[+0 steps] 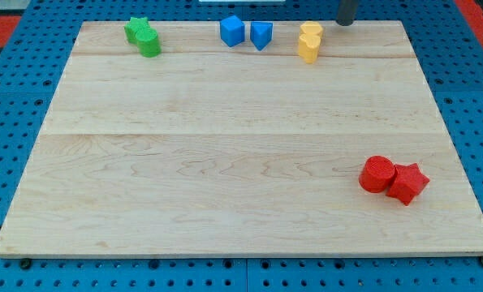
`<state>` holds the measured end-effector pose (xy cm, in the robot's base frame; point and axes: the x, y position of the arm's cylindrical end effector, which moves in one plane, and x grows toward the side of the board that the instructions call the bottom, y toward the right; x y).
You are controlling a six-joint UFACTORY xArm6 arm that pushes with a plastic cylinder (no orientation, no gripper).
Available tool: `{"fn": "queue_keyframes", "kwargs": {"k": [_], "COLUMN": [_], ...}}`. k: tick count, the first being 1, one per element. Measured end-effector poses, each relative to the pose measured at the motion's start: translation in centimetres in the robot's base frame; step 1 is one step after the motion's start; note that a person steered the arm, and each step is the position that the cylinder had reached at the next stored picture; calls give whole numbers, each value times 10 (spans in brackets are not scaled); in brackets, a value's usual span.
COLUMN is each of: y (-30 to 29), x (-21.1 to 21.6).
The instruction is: Point your arm at the top right of the board
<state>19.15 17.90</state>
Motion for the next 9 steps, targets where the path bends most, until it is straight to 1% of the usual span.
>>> {"fn": "queue_keyframes", "kwargs": {"k": [6,9], "y": [-11,20], "x": [0,0]}}
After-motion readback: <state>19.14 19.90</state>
